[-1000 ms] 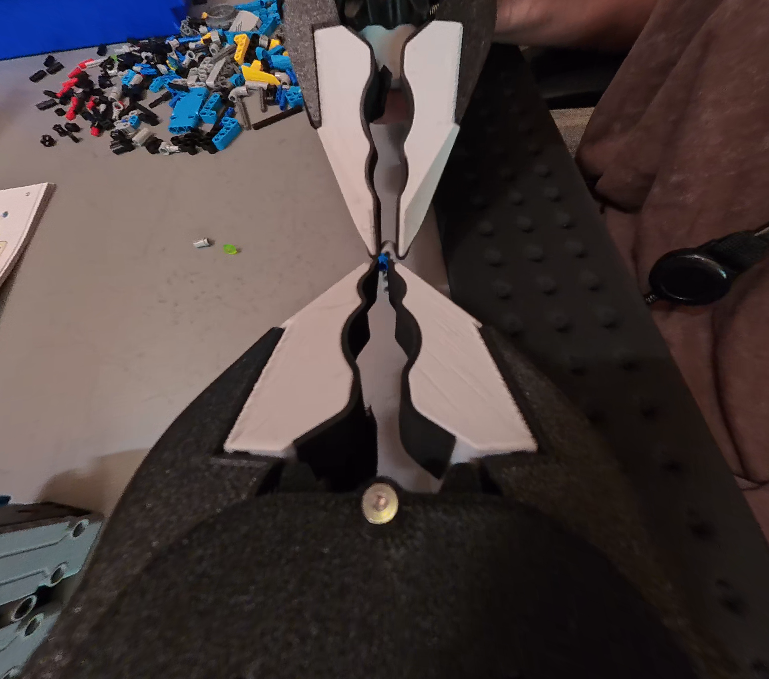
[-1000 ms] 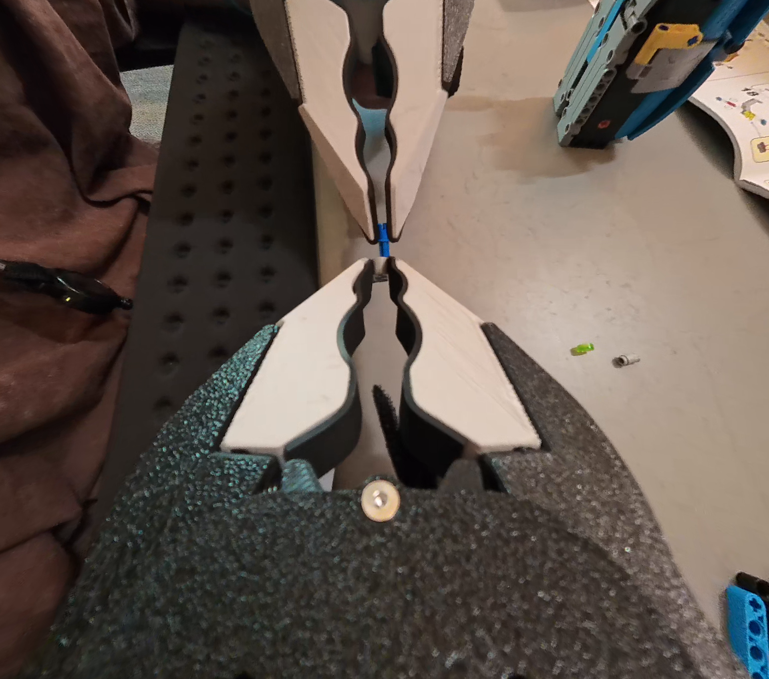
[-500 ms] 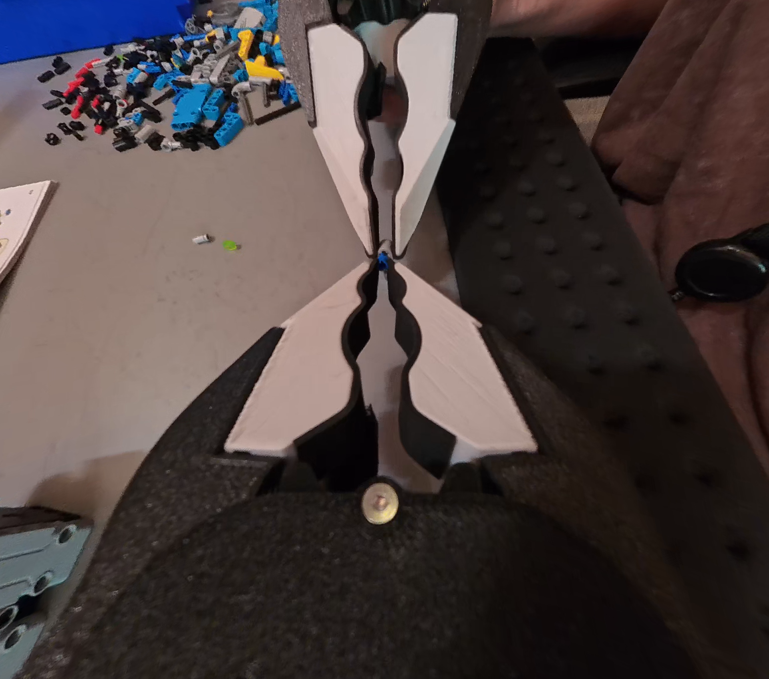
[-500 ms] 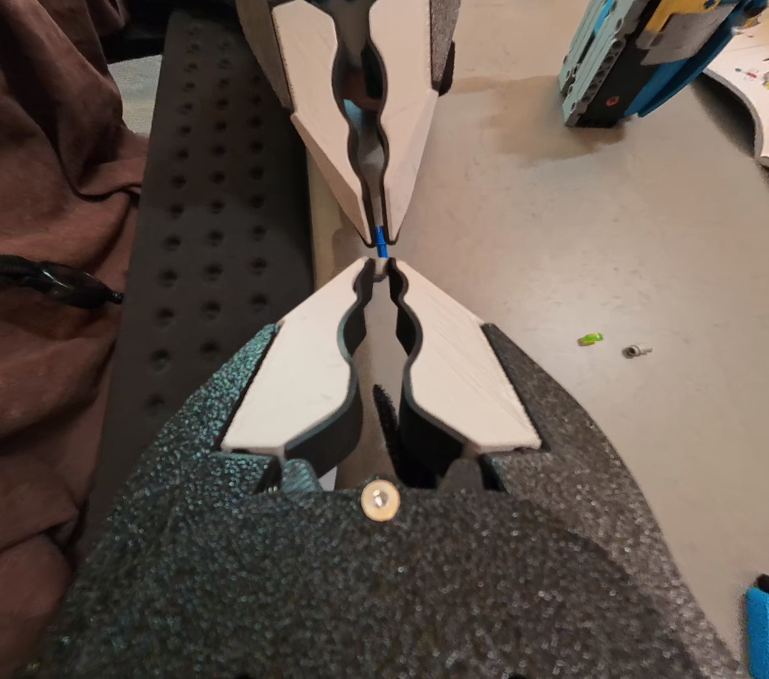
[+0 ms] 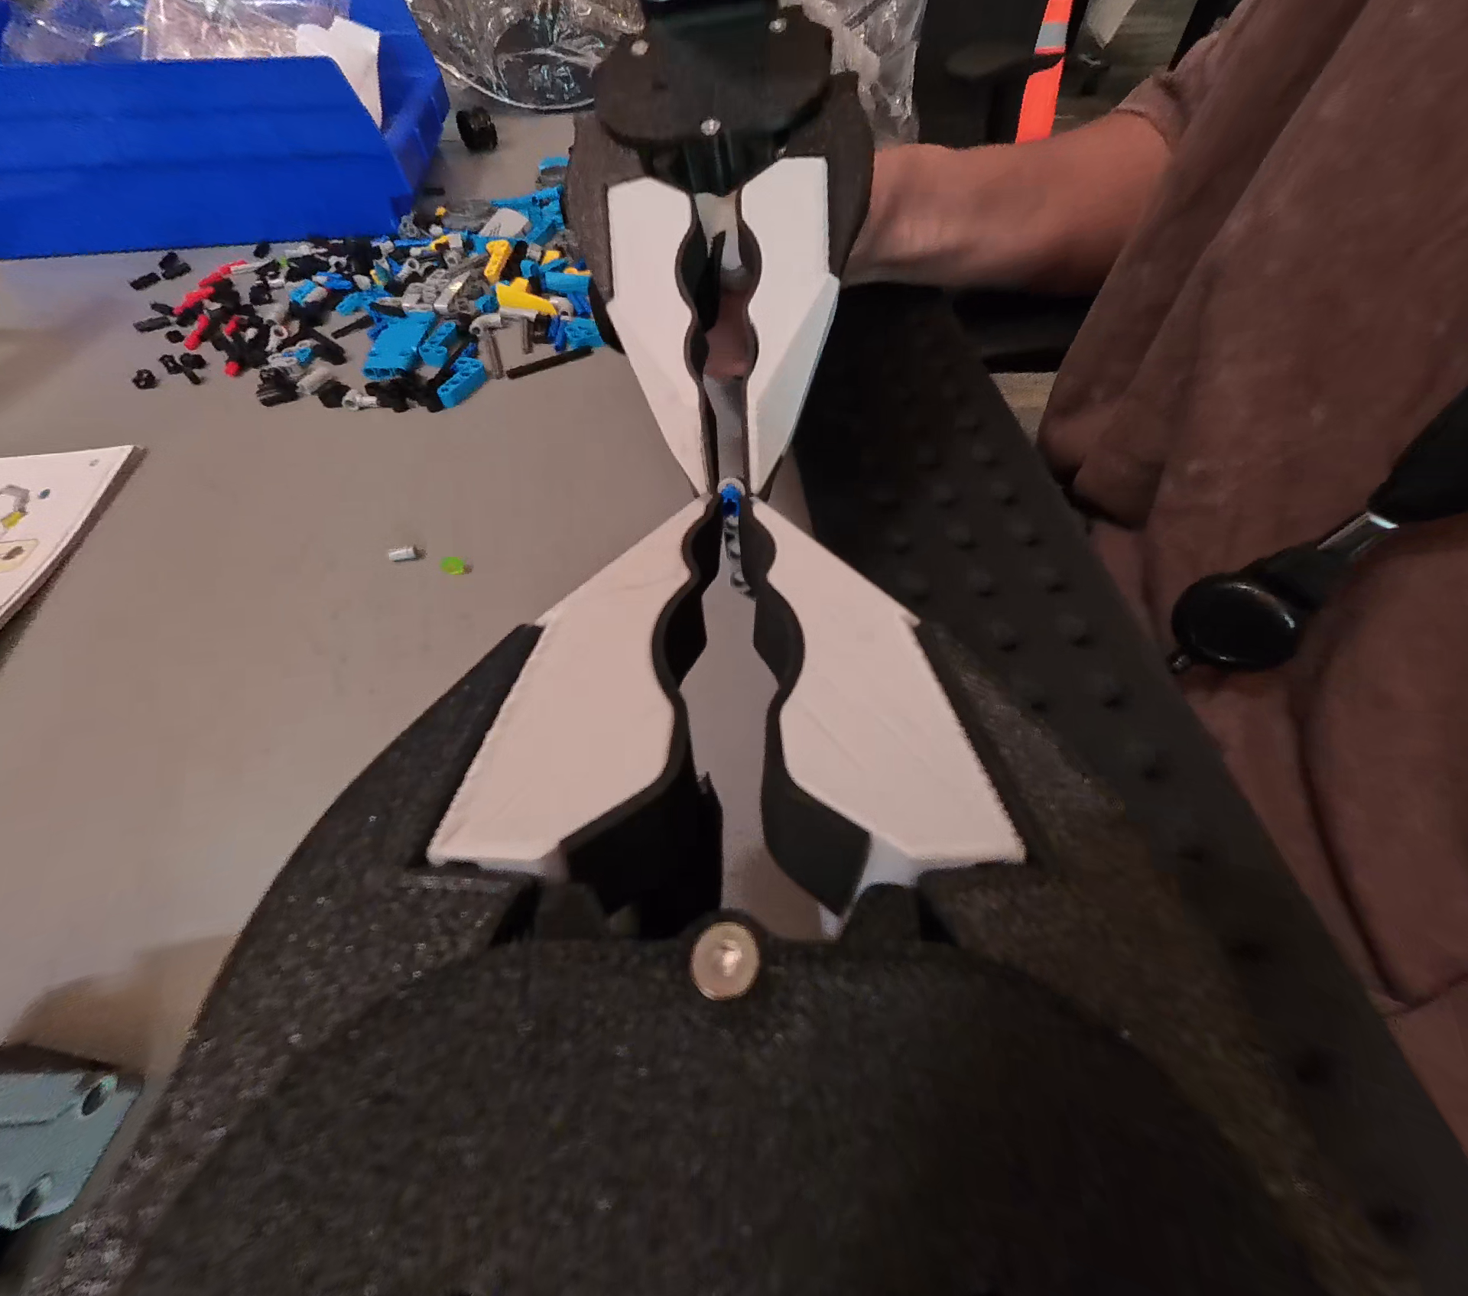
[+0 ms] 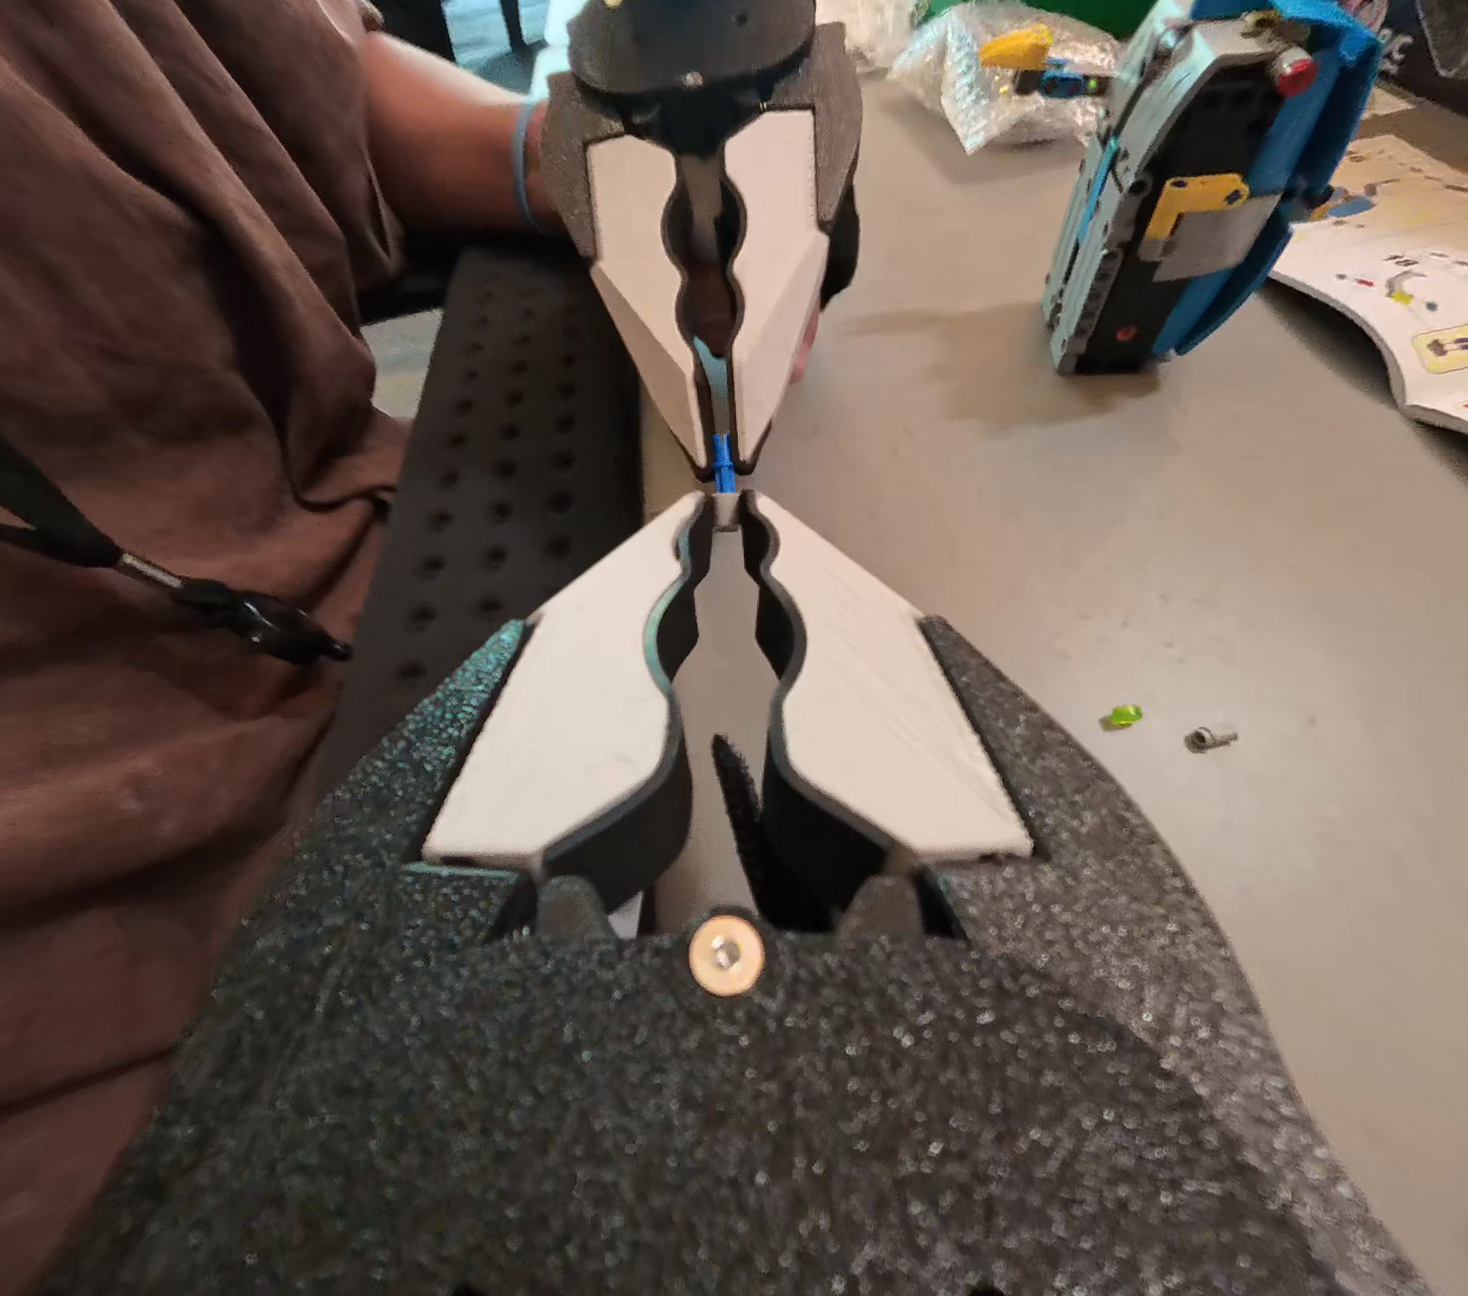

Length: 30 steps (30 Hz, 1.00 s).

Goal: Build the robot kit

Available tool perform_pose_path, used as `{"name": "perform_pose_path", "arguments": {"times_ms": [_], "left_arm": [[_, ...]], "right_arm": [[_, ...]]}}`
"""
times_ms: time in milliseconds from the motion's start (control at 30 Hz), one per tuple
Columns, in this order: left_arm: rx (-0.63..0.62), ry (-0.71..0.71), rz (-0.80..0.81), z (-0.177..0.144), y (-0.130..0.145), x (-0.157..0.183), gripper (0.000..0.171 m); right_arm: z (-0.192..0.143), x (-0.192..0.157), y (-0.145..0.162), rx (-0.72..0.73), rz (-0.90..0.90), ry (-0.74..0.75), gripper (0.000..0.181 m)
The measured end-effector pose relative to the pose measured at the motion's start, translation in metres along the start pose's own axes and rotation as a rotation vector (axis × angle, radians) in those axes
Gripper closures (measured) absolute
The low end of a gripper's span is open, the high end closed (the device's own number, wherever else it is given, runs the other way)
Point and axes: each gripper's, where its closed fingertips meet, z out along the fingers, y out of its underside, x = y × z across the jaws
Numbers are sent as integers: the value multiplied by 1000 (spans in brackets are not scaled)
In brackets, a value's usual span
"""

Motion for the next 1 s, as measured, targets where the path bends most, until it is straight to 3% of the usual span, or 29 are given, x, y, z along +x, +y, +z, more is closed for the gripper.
{"name": "perform_pose_path", "arguments": {"times_ms": [100,267,500,667,1000], "left_arm": [[-46,-20,13,2,10,-2,168],[-13,-38,-4,1,4,-5,168],[-102,-55,74,6,14,-1,168],[-233,-72,158,11,32,1,167],[-185,-97,105,9,31,-9,168]], "right_arm": [[5,4,9,-63,-41,53,174],[1,6,2,-56,-67,104,175],[5,4,13,-159,-102,125,176],[14,3,27,-257,-149,136,175],[15,14,27,-214,-109,164,173]]}}
